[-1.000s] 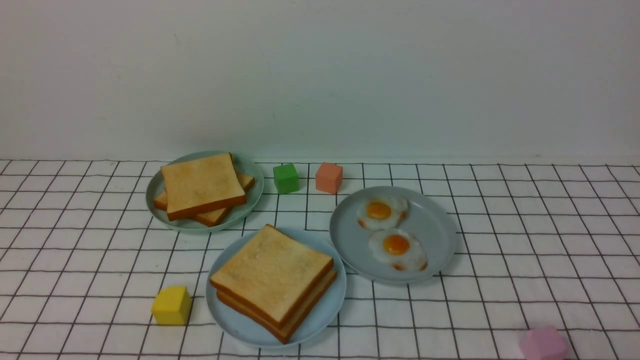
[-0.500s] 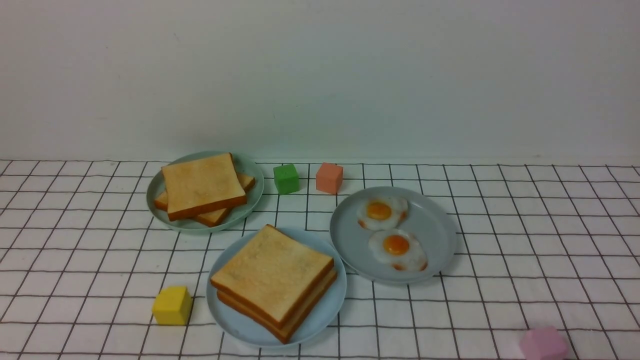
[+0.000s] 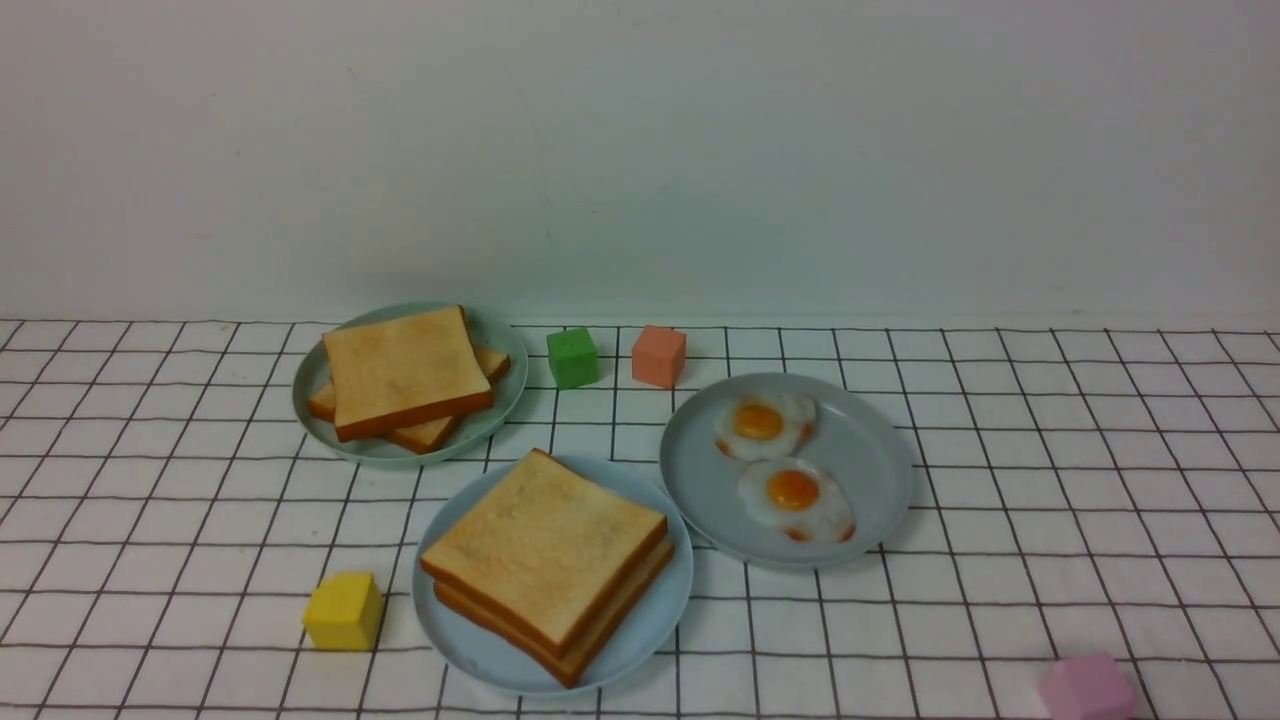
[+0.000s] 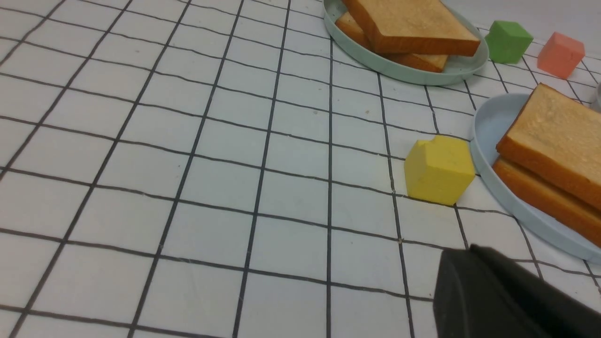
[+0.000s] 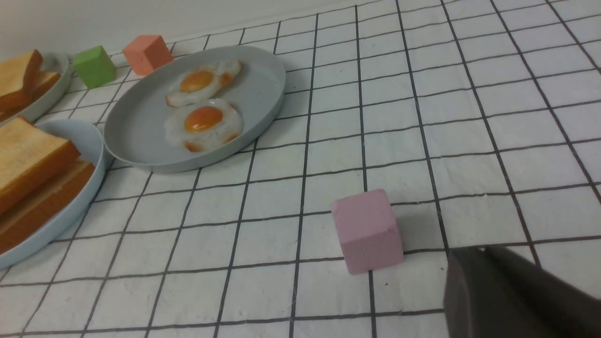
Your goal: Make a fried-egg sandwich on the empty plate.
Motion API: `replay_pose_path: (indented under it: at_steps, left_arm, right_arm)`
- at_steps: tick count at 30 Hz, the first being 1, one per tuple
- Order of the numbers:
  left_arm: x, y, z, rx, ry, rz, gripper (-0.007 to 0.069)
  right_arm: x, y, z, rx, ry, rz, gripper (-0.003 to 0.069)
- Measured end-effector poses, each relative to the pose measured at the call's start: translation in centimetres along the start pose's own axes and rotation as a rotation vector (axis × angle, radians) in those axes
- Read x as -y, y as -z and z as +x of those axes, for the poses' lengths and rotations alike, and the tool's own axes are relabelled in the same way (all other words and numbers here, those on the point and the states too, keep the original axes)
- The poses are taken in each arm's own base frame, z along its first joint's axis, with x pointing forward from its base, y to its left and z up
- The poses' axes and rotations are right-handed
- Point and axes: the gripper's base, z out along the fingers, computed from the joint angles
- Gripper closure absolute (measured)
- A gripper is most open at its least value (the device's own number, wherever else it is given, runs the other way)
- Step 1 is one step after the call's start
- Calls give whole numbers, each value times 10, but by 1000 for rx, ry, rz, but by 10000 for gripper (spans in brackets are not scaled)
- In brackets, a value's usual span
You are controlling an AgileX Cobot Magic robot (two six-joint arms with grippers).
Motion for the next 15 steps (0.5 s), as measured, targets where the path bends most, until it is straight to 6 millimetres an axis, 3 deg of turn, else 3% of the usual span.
replay_pose_path:
  at_steps: [15]
  left_arm:
    - [0,0,0,0,0,0,621]
  right_arm:
    - [0,0,0,0,0,0,592]
